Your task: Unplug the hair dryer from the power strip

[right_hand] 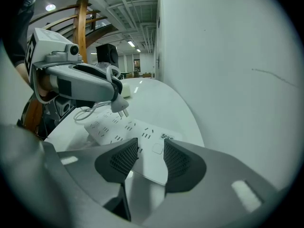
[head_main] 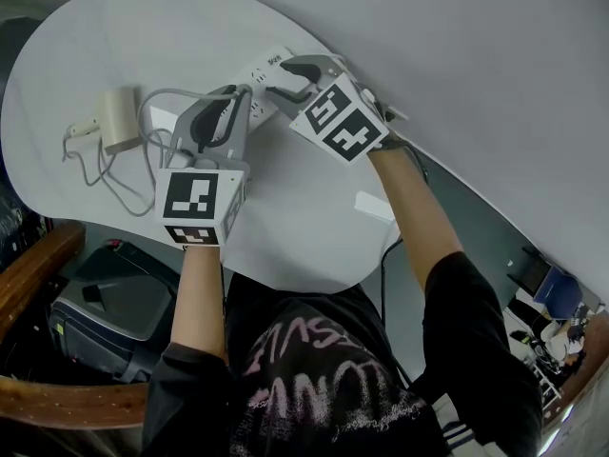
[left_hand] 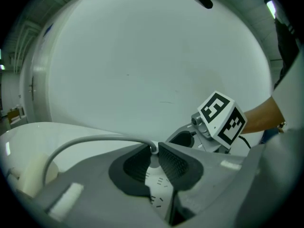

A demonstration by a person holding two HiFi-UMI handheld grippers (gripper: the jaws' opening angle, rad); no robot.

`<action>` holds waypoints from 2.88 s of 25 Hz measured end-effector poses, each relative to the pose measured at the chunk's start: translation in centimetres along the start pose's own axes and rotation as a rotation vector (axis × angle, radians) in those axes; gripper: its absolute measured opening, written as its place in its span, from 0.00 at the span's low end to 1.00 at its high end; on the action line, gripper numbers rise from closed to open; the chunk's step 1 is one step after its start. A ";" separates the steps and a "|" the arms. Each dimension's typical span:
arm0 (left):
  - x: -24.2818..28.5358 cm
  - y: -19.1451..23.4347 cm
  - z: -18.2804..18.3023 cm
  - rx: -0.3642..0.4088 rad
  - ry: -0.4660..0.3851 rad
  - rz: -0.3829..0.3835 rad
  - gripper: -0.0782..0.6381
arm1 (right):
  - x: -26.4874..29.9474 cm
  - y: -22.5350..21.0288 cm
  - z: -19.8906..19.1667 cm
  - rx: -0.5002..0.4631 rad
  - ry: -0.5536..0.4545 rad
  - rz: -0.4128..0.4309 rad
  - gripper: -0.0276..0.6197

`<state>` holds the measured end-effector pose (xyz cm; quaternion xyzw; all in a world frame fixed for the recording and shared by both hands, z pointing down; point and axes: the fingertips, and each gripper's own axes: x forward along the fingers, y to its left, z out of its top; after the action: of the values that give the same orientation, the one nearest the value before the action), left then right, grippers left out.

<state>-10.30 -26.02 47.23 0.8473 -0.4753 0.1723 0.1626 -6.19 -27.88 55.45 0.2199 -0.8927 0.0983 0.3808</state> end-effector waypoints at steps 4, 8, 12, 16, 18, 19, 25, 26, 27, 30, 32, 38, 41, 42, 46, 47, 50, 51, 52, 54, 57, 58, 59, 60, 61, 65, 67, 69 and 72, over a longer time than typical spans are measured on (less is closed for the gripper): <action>-0.9 0.1 0.1 0.002 0.001 0.011 0.19 | -0.1 0.0 0.0 0.013 -0.004 -0.012 0.33; -1.9 0.2 0.4 0.005 -0.013 0.027 0.19 | -0.1 -0.2 0.2 0.029 -0.003 -0.034 0.34; -2.9 0.5 0.6 0.013 -0.023 0.050 0.19 | -0.6 -0.6 0.4 0.070 -0.023 -0.064 0.37; -3.7 1.0 0.4 0.014 -0.024 0.066 0.19 | -1.4 -0.3 1.2 0.084 -0.069 -0.090 0.31; -4.2 1.2 0.2 0.016 -0.023 0.074 0.19 | -2.0 -0.1 1.7 0.089 -0.098 -0.107 0.30; -4.4 1.3 0.1 0.016 -0.018 0.078 0.19 | -2.3 0.1 2.0 0.094 -0.112 -0.111 0.29; -5.8 1.2 0.5 0.026 -0.048 0.098 0.19 | -4.7 1.1 3.7 0.105 -0.205 -0.146 0.22; -6.0 1.1 0.5 0.031 -0.051 0.103 0.19 | -5.1 1.3 3.9 0.103 -0.219 -0.154 0.20; -6.3 1.1 0.4 0.036 -0.052 0.107 0.19 | -5.5 1.6 4.1 0.100 -0.230 -0.162 0.17; -7.2 0.6 0.2 0.032 -0.042 0.113 0.19 | -6.6 2.5 4.2 0.100 -0.254 -0.180 0.14; -7.8 0.4 0.3 0.030 -0.051 0.120 0.19 | -7.4 3.1 4.1 0.105 -0.264 -0.191 0.13; -9.9 -0.3 0.4 0.027 -0.075 0.147 0.19 | -9.9 4.4 4.3 0.115 -0.309 -0.230 0.05; -11.0 -1.0 0.4 0.029 -0.085 0.154 0.19 | -11.1 5.3 4.4 0.119 -0.331 -0.239 0.05; -11.3 -1.2 0.5 0.029 -0.091 0.157 0.19 | -11.5 5.5 4.4 0.121 -0.339 -0.242 0.05; -12.5 -2.2 1.1 0.033 -0.115 0.169 0.19 | -13.5 6.5 4.6 0.131 -0.375 -0.258 0.05; -12.9 -2.5 1.3 0.034 -0.120 0.172 0.19 | -14.0 6.8 4.6 0.131 -0.382 -0.263 0.05; -13.8 -3.3 1.8 0.036 -0.138 0.183 0.19 | -15.7 7.3 4.7 0.131 -0.411 -0.279 0.05; -14.0 -3.5 2.0 0.038 -0.144 0.187 0.19 | -16.2 7.4 4.8 0.131 -0.422 -0.283 0.05; -14.3 -3.7 2.2 0.040 -0.150 0.193 0.19 | -16.7 7.5 4.8 0.131 -0.433 -0.286 0.05; -14.8 -4.2 2.5 0.041 -0.159 0.203 0.19 | -17.6 7.8 4.8 0.130 -0.450 -0.291 0.05; -15.8 -4.9 2.9 0.041 -0.173 0.219 0.19 | -19.2 8.3 5.0 0.131 -0.476 -0.294 0.05; -16.1 -5.1 3.0 0.041 -0.177 0.225 0.19 | -19.6 8.5 5.0 0.131 -0.485 -0.295 0.05; -16.3 -5.3 3.1 0.041 -0.182 0.231 0.19 | -20.1 8.7 5.1 0.131 -0.495 -0.296 0.05; -16.6 -5.5 3.2 0.040 -0.187 0.235 0.19 | -20.6 8.8 5.1 0.130 -0.504 -0.298 0.05; -16.9 -5.7 3.4 0.039 -0.193 0.240 0.19 | -21.0 8.9 5.1 0.128 -0.513 -0.301 0.05; -18.1 -6.6 4.5 0.044 -0.224 0.263 0.19 | -23.1 9.2 5.2 0.129 -0.548 -0.313 0.05; -18.7 -7.0 5.3 0.044 -0.244 0.276 0.19 | -24.1 9.3 5.3 0.133 -0.569 -0.312 0.05; -19.2 -7.4 5.8 0.043 -0.262 0.288 0.19 | -25.0 9.2 5.2 0.142 -0.588 -0.306 0.05; -19.8 -8.0 6.0 0.049 -0.274 0.304 0.19 | -25.9 9.2 5.0 0.144 -0.606 -0.306 0.05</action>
<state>-12.25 -9.92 32.16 0.7852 -0.6109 0.0894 0.0479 2.23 -13.23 33.15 0.3965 -0.9128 0.0329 0.0925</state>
